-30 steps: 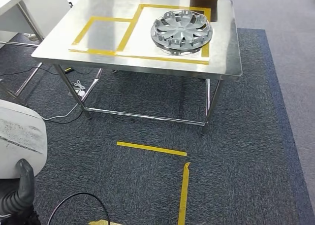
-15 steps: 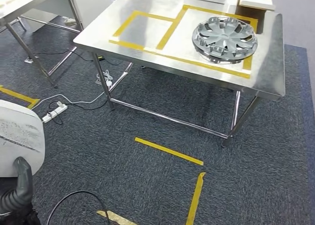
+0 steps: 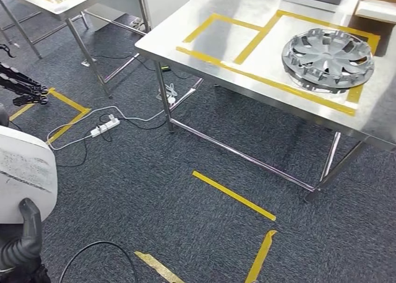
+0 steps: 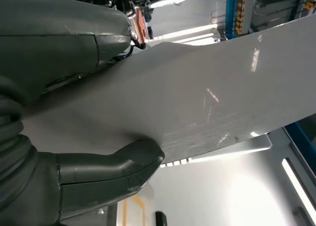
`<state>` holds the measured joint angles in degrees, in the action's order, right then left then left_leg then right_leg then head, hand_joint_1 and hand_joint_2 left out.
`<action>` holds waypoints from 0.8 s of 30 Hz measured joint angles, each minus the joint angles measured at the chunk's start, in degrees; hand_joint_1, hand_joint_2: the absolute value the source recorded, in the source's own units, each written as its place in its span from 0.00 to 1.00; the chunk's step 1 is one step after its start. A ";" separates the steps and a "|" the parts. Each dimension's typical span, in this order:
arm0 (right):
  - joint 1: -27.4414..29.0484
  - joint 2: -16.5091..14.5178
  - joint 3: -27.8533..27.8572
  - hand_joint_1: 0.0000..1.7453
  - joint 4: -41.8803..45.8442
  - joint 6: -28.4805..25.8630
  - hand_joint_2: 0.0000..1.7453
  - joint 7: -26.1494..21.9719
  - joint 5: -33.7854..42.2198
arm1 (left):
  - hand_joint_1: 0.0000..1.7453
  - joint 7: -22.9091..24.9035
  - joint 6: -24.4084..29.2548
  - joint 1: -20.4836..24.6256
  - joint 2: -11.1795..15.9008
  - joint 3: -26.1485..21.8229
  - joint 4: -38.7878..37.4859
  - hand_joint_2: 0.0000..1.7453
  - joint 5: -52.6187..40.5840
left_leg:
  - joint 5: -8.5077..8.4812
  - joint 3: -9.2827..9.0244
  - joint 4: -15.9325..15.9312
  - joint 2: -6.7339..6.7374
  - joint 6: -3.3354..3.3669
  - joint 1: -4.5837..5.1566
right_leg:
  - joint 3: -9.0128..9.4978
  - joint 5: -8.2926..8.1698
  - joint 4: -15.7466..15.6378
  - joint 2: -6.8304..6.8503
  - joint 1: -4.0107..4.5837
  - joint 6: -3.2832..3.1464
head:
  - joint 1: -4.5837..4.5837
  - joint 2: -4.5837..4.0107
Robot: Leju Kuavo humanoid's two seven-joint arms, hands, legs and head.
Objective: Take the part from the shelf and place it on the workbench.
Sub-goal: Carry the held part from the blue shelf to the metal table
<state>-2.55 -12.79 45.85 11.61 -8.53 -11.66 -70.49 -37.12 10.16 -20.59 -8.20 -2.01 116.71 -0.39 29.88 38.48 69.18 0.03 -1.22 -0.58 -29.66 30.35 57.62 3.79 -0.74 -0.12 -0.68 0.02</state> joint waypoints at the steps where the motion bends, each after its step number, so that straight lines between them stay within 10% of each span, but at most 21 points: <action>1: -0.06 0.00 0.01 0.00 0.00 -0.01 0.00 -0.08 0.07 | 1.00 0.03 0.03 0.01 0.00 0.00 -0.03 1.00 0.00 | -1.58 -1.99 -3.82 1.41 0.22 0.18 | 0.27 0.22 -0.01 0.71 0.07 0.15 | 0.01 0.00; 4: -0.20 0.00 0.03 0.00 0.00 -0.03 0.00 -0.22 0.14 | 1.00 0.04 0.05 0.10 -0.01 0.00 -0.06 1.00 0.00 | -2.85 -5.11 -10.15 4.39 1.20 0.95 | 0.59 0.94 -0.07 2.49 0.54 1.02 | 0.04 0.00; 6: -0.32 0.00 0.04 0.00 0.00 -0.04 0.00 -0.24 0.15 | 1.00 0.05 0.06 0.00 0.02 -0.03 -0.07 1.00 0.00 | -2.88 -5.09 -10.51 3.15 1.85 1.00 | 1.09 1.27 -0.31 3.61 0.58 1.58 | 0.04 0.00; 9: -0.46 0.00 0.11 0.00 0.00 0.03 0.00 -0.57 0.53 | 1.00 0.05 0.08 -0.03 -0.01 -0.07 -0.07 1.00 -0.02 | -3.30 -5.35 -11.17 1.44 2.89 0.60 | -0.39 4.11 3.70 -0.11 0.27 2.31 | 0.36 0.00; 12: -0.30 0.00 0.46 0.00 0.00 0.17 0.00 -0.92 1.26 | 1.00 0.05 0.09 -0.05 -0.03 -0.06 -0.08 1.00 -0.04 | -3.21 -5.35 -11.15 0.20 3.31 0.70 | -6.39 8.10 14.61 -3.50 0.18 2.43 | 0.66 0.00; 14: -0.16 0.00 0.70 0.00 0.00 0.17 0.00 -0.94 1.40 | 1.00 0.05 0.08 -0.08 -0.02 -0.07 -0.08 1.00 -0.04 | -3.01 -5.56 -11.13 -0.53 3.36 0.79 | -7.92 6.20 15.22 -3.69 0.19 2.33 | 0.67 0.00; 18: -0.22 0.00 0.91 0.00 0.00 0.16 0.00 -0.92 1.43 | 1.00 0.05 0.12 -0.08 -0.02 -0.08 -0.08 1.00 -0.04 | -2.40 -6.04 -10.90 -1.22 2.66 0.97 | -3.13 -1.18 2.12 -4.25 0.21 1.71 | 0.64 0.00; 24: -0.12 0.00 1.05 0.00 0.00 0.18 0.00 -0.88 1.58 | 1.00 0.05 0.16 -0.02 -0.01 -0.11 -0.08 1.00 -0.04 | -0.32 -4.76 -7.76 -1.16 1.00 0.76 | -1.77 -1.33 0.20 -4.20 0.11 0.08 | 0.32 0.00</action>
<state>-2.67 -12.79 46.91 11.61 -8.35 -12.55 -68.91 -37.07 10.32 -20.62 -8.20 -2.12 116.63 -0.44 29.55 33.71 61.41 -1.14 -0.22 0.18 -31.43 29.02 57.82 -0.41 -0.63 -0.05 -0.36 0.02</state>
